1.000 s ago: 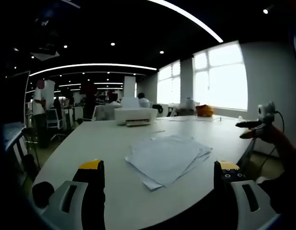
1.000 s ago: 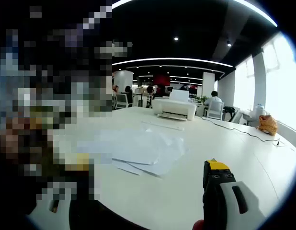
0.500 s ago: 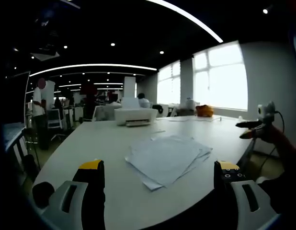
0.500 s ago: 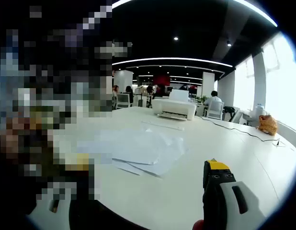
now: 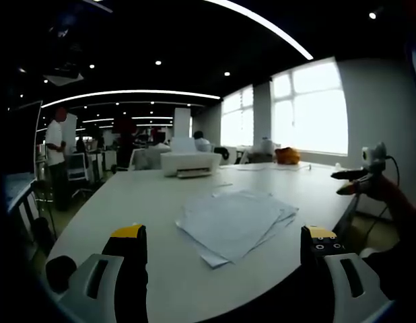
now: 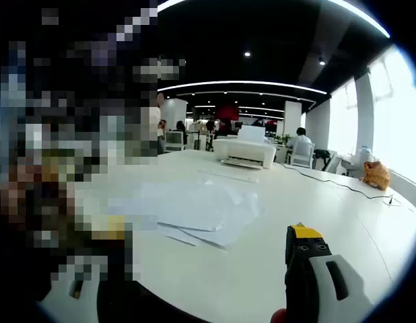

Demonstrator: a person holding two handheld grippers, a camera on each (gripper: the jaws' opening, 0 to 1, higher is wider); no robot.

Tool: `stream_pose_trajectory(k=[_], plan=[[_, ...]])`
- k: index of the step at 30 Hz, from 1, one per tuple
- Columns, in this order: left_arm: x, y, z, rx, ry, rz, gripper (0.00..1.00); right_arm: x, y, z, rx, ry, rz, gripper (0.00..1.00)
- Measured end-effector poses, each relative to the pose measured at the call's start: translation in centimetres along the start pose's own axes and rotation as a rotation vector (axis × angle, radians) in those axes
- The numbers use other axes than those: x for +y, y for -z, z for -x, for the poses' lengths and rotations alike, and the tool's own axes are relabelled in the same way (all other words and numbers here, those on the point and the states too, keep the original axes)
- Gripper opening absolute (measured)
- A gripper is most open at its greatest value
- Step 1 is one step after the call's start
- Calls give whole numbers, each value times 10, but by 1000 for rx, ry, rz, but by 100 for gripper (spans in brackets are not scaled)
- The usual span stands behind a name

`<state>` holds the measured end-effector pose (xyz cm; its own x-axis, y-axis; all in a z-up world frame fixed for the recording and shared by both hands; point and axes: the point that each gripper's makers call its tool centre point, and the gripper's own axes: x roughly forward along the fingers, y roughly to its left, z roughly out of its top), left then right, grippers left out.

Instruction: Organize the stack of printing papers by aligning and flattening the scattered papers on the table

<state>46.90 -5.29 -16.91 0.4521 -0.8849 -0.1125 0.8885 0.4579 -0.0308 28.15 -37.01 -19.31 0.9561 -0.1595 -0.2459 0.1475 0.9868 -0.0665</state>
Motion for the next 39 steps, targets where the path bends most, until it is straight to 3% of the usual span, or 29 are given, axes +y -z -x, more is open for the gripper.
stream_pose_trajectory(k=[39], plan=[[-3, -2, 0, -4, 14, -4, 97, 4, -4, -16, 14, -10, 21, 90]])
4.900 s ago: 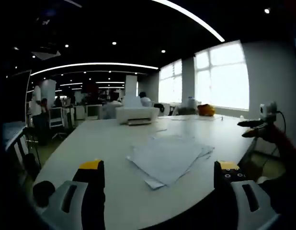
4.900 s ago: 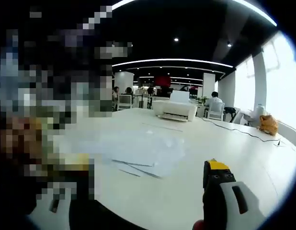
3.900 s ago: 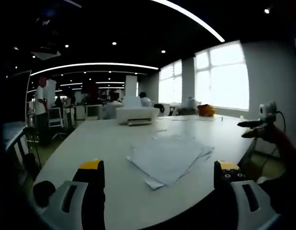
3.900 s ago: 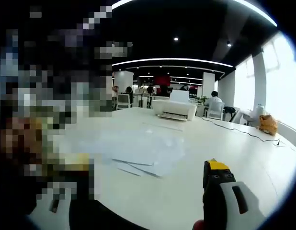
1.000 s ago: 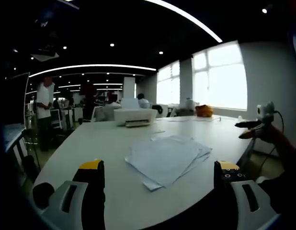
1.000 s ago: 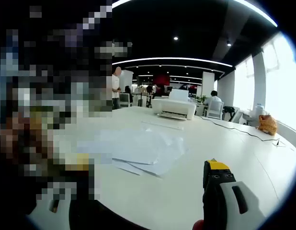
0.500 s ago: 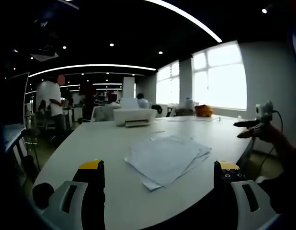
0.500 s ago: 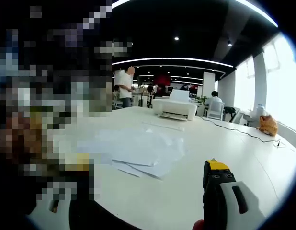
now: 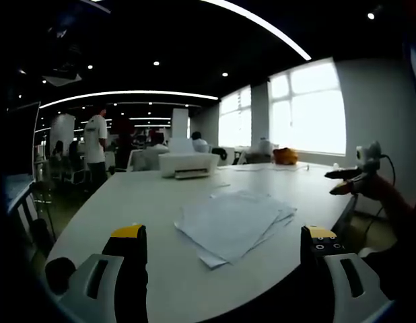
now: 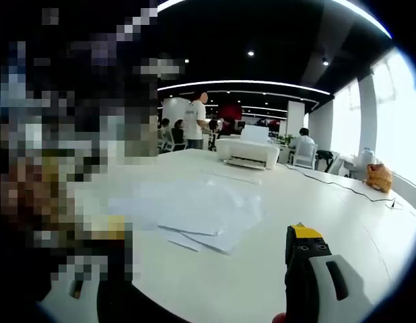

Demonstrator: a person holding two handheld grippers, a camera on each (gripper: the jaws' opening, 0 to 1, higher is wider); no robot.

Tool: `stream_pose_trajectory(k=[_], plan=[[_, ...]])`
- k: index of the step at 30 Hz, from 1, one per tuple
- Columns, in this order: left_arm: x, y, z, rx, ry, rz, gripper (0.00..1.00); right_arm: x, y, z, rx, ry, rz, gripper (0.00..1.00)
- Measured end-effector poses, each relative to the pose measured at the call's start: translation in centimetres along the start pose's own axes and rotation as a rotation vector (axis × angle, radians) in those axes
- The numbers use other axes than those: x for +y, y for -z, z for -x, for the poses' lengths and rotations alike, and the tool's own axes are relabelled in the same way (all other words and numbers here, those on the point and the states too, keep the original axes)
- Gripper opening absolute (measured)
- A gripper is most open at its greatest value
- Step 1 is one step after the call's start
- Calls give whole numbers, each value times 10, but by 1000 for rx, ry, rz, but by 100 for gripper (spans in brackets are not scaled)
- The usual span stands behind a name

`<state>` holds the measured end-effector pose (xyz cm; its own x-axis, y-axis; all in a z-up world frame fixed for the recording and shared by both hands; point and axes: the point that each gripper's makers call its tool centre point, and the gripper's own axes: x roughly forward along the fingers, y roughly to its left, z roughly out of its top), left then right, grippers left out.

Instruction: Organize the stack of printing papers by aligning and flattening the scattered papers on the table

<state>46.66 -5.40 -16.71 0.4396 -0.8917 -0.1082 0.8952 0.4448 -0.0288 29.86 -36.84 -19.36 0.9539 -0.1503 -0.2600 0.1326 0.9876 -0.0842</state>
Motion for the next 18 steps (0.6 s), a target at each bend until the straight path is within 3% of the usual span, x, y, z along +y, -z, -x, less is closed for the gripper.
stream_pose_trajectory(k=[18], plan=[[-1, 0, 0, 4, 3, -5, 97, 5, -3, -13, 11, -9, 30, 90]])
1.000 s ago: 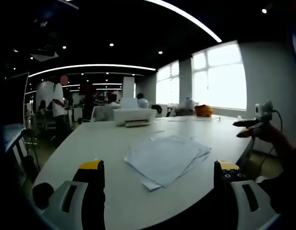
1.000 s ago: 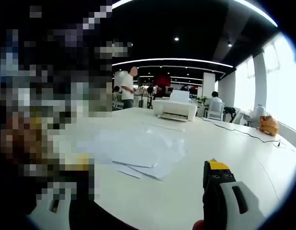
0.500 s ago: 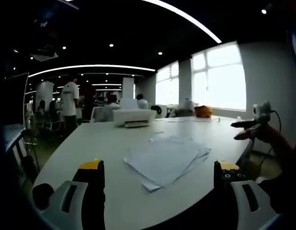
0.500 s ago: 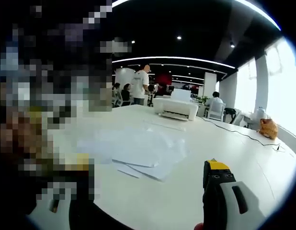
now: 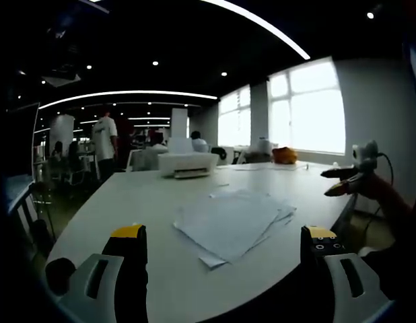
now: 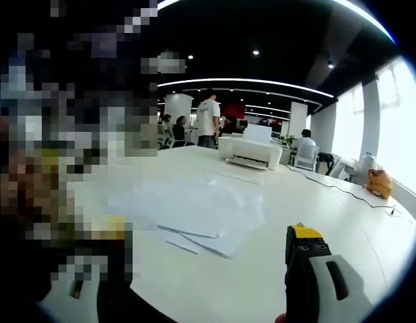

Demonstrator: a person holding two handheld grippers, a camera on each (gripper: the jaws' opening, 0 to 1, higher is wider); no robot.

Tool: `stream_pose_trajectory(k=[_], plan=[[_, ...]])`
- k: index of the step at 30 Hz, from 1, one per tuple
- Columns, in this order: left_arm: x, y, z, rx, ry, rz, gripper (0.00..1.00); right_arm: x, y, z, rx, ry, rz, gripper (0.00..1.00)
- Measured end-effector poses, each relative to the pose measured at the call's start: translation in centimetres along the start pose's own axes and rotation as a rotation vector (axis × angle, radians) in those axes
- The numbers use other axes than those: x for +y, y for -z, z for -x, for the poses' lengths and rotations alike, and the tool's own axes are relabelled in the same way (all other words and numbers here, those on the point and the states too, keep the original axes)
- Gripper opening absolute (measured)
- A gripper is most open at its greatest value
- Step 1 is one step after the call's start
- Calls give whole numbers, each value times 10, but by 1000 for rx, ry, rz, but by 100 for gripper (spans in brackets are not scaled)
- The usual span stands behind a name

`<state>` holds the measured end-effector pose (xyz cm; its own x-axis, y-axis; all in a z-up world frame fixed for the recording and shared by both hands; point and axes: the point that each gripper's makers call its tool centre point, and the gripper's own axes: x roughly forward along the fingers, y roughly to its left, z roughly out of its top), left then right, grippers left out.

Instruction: Organize the stack of printing papers by aligning and flattening the scattered papers on the table

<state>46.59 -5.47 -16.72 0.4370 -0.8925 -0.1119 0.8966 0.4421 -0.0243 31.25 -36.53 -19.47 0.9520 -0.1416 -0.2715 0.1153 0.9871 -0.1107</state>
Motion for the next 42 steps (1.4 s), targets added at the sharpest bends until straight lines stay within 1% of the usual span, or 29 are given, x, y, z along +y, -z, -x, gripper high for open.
stream_pose_trajectory(k=[9, 22, 28, 38, 42], plan=[[-1, 0, 0, 1, 2, -1, 97, 2, -3, -11, -5, -5, -2, 90], [-4, -2, -2, -6, 14, -7, 97, 11, -1, -32, 4, -29, -13, 90], [-4, 0, -3, -1, 11, -7, 97, 19, -3, -46, 1, -41, -3, 90], [-3, -2, -2, -6, 10, -7, 97, 30, 4, -68, 13, -57, -20, 90], [-3, -1, -2, -3, 11, -10, 97, 31, 8, -78, 22, -61, -25, 90]])
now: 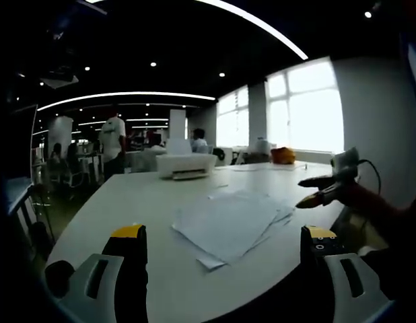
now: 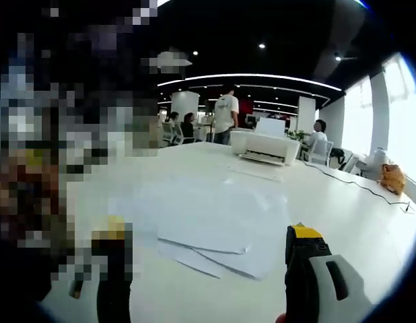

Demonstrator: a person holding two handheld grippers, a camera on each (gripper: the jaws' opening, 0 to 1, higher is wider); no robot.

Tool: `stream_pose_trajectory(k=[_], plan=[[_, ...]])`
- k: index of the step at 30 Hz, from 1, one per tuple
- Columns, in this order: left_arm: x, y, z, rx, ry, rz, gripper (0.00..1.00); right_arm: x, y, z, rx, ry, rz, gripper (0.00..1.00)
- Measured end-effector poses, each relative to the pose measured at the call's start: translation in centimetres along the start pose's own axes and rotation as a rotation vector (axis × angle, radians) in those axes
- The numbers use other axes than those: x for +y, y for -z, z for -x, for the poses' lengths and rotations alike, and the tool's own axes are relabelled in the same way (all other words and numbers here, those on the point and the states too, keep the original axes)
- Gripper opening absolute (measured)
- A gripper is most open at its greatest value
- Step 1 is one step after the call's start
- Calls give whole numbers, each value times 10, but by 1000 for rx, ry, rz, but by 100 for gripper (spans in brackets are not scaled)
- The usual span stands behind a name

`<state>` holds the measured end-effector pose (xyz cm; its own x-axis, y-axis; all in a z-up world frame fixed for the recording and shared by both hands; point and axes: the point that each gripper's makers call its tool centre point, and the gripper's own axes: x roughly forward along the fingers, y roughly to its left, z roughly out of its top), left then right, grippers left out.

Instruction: Organize the stack of printing papers by aligning and flattening the scattered papers on the table

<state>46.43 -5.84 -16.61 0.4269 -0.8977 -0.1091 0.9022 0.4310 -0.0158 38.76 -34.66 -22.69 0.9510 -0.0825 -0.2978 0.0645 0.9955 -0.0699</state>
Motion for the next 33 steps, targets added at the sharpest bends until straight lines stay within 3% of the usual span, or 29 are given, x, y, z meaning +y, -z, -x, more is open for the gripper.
stream_pose_trajectory(k=[21, 33], plan=[[1, 3, 1, 8, -4, -2, 97, -3, 19, -42, -3, 22, -66, 90], [2, 5, 1, 10, -9, 2, 97, -16, 39, -67, -12, 51, -93, 86]])
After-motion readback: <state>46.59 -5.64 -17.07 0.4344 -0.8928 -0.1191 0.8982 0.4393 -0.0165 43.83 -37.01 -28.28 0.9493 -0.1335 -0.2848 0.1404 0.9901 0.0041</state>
